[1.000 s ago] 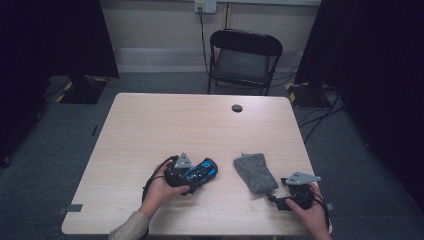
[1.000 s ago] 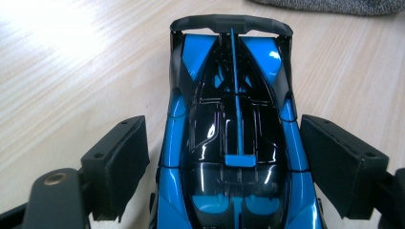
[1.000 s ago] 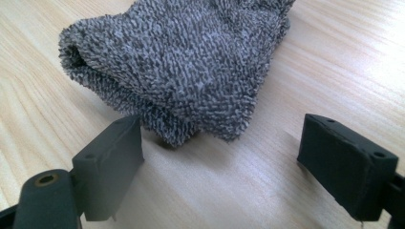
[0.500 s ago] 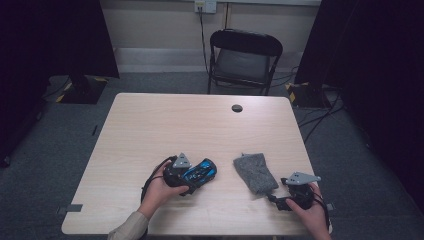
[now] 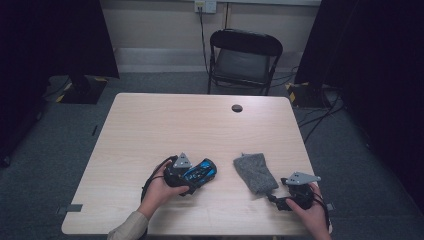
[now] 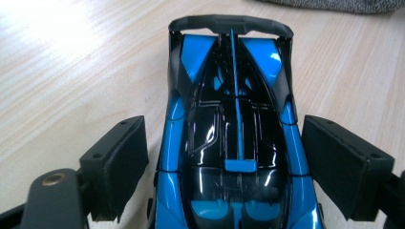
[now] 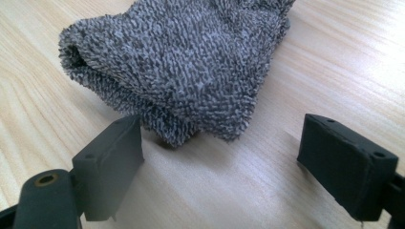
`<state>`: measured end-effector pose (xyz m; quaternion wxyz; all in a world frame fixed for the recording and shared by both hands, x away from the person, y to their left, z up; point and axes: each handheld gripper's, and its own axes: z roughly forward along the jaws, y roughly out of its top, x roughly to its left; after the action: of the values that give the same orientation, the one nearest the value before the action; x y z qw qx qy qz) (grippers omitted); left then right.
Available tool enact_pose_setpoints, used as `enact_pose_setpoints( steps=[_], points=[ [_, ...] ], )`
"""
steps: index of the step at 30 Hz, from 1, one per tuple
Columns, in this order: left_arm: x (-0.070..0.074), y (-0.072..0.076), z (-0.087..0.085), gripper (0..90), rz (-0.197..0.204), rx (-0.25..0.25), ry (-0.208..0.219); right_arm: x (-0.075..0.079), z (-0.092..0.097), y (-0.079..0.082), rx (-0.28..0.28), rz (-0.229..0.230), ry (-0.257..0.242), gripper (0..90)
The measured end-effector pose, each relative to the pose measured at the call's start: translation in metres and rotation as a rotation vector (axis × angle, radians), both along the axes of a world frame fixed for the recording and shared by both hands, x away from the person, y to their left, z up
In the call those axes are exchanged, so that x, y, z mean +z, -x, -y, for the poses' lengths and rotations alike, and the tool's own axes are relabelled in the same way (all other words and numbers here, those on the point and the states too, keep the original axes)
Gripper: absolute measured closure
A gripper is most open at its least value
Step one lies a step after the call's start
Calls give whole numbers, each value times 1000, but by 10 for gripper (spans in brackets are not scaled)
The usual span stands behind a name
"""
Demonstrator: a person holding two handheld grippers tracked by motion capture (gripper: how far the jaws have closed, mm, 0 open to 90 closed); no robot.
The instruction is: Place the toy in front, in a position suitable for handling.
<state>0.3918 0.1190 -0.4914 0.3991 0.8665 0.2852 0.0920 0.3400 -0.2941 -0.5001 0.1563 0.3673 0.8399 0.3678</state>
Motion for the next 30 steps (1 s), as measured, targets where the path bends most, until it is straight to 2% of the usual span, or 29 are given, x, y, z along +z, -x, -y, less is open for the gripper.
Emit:
enact_pose_setpoints(
  steps=[9, 14, 18, 23, 26, 30],
  points=[
    [2, 0, -1, 168, -12, 2, -5, 0, 0, 0, 0, 0, 0, 143],
    [10, 4, -4, 170, -4, -8, 11, 0, 0, 0, 0, 0, 0, 143],
    [15, 9, -7, 170, 5, -13, 1, 0, 0, 0, 0, 0, 0, 143],
    [21, 19, -21, 170, 13, -10, 2, 0, 0, 0, 0, 0, 0, 143],
    [21, 27, -36, 167, 27, 6, -15, 0, 0, 0, 0, 0, -1, 143],
    [18, 33, -47, 163, 19, 14, -22, 0, 0, 0, 0, 0, 0, 143]
  ],
)
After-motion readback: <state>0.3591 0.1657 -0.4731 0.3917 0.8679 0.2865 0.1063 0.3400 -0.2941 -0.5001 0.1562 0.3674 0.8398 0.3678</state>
